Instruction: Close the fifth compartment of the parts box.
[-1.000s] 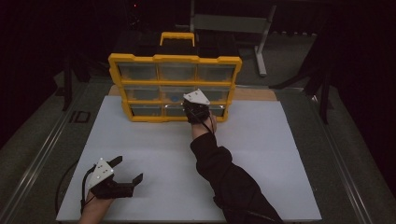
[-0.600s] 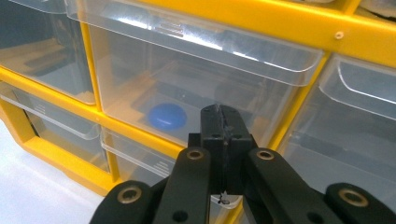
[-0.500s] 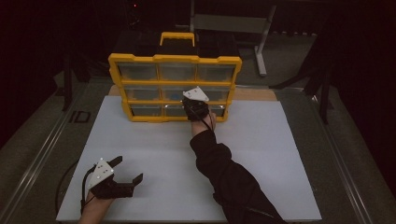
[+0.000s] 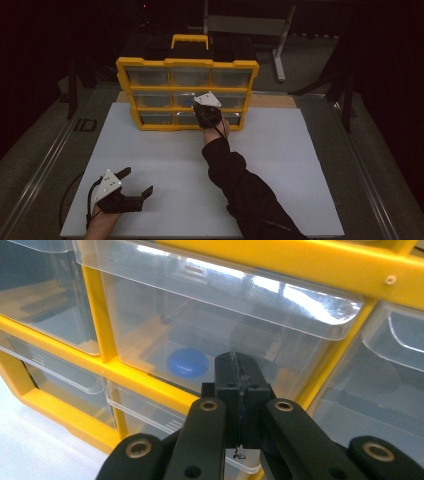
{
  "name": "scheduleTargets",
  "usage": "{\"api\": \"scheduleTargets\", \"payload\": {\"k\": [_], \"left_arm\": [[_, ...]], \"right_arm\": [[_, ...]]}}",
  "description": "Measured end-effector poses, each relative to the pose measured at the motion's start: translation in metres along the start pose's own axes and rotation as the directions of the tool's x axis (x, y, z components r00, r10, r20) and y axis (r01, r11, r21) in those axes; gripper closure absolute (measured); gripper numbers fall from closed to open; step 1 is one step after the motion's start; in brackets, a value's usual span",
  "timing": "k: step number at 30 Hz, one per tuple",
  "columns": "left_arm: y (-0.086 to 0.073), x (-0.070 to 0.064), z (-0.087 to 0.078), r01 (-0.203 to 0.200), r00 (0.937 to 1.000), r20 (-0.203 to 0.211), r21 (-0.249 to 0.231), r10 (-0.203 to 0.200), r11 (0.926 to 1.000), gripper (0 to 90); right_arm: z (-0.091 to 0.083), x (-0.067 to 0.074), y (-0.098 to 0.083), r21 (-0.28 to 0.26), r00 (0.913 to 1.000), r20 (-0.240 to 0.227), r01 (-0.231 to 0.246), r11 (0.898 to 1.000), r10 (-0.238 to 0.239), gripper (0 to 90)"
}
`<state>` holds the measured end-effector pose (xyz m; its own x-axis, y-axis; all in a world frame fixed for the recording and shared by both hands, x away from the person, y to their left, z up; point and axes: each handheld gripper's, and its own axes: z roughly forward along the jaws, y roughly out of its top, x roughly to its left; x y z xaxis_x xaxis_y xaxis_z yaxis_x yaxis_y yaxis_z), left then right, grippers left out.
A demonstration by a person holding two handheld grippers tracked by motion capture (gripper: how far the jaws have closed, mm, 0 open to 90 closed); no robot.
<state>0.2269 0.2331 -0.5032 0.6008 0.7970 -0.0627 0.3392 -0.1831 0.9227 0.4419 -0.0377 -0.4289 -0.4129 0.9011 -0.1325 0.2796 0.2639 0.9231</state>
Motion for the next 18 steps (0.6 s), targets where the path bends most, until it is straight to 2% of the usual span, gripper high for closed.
{"api": "scheduleTargets", "payload": {"k": [9,18], "left_arm": [[0.0009,-0.0005,0.0018,0.001,1.0,0.001,0.002,-0.001,1.0,0.0],[0.001,0.0,0.0034,0.005,1.0,-0.005,0.006,-0.005,1.0,0.0]], "right_arm": [[-0.0001,-0.0001,0.0001,0.0,0.9999,0.007,0.01,1.0,-0.01,90.0],[-0.0046,-0.0001,0.0036,-0.012,0.9999,-0.015,-0.008,1.0,0.008,90.0]]}}
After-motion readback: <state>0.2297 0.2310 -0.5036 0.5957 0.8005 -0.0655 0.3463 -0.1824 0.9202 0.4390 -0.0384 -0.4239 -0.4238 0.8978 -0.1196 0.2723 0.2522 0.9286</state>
